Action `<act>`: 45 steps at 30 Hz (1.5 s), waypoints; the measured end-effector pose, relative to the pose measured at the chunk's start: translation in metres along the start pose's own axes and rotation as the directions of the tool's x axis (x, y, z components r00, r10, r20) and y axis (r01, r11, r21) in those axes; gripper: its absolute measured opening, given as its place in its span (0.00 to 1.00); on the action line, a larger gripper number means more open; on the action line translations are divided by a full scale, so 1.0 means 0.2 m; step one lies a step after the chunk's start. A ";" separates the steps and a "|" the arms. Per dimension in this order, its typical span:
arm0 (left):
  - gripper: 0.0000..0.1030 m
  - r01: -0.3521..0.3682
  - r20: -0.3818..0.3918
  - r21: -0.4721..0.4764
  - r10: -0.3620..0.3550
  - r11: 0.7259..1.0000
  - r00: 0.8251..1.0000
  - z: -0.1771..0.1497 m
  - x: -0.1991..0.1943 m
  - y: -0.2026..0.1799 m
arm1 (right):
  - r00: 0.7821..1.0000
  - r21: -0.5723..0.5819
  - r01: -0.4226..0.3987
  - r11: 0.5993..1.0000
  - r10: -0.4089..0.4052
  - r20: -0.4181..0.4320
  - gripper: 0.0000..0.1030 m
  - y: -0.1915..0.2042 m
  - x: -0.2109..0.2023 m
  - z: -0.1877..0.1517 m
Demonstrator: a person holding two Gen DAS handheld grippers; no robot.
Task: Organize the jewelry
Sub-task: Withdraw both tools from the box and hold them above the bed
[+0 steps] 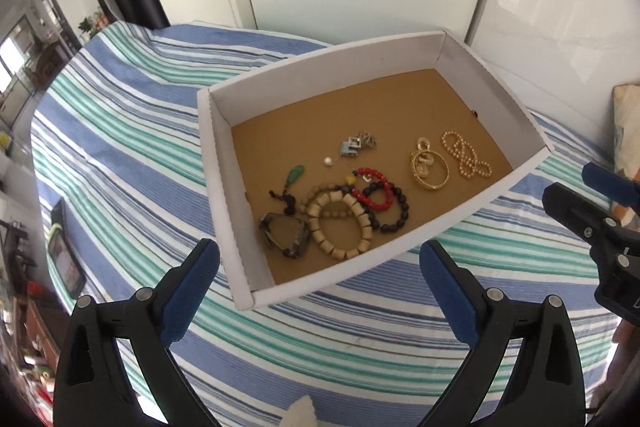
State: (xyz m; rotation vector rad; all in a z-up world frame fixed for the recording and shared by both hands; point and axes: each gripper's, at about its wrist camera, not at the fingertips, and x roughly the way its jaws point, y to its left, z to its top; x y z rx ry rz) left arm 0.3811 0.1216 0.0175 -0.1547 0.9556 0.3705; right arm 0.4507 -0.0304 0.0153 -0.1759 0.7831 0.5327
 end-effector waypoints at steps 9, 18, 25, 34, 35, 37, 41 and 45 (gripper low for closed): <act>0.97 0.020 -0.067 -0.120 -0.028 0.993 0.997 0.04 -0.10 0.12 | 0.999 -0.028 -0.024 0.999 0.023 -0.046 0.76 0.09 -0.08 0.06; 0.97 0.006 -0.038 -0.137 -0.012 0.991 0.999 0.08 -0.15 0.12 | 0.997 -0.068 -0.021 0.997 0.016 -0.076 0.78 0.13 -0.12 0.11; 0.97 0.007 -0.045 -0.128 -0.013 0.992 0.999 0.09 -0.12 0.09 | 0.995 -0.068 -0.005 0.998 -0.001 -0.099 0.78 0.11 -0.09 0.11; 0.97 0.007 -0.051 -0.122 -0.013 0.993 0.999 0.10 -0.11 0.06 | 0.994 -0.061 -0.001 0.998 -0.006 -0.110 0.78 0.07 -0.07 0.13; 0.97 0.006 -0.052 -0.121 -0.012 0.993 0.999 0.10 -0.11 0.06 | 0.994 -0.061 0.000 0.998 -0.007 -0.111 0.78 0.07 -0.06 0.13; 0.97 0.001 -0.050 -0.120 -0.007 0.993 0.999 0.11 -0.11 0.06 | 0.994 -0.060 0.002 0.998 -0.009 -0.112 0.78 0.06 -0.06 0.13; 0.97 -0.004 -0.052 -0.129 -0.003 0.992 0.999 0.10 -0.11 0.06 | 0.993 -0.058 0.004 0.998 -0.011 -0.115 0.78 0.06 -0.05 0.13; 0.97 -0.013 -0.035 -0.125 0.008 0.992 0.999 0.10 -0.11 0.05 | 0.993 -0.052 0.001 0.999 -0.007 -0.115 0.78 0.05 -0.04 0.13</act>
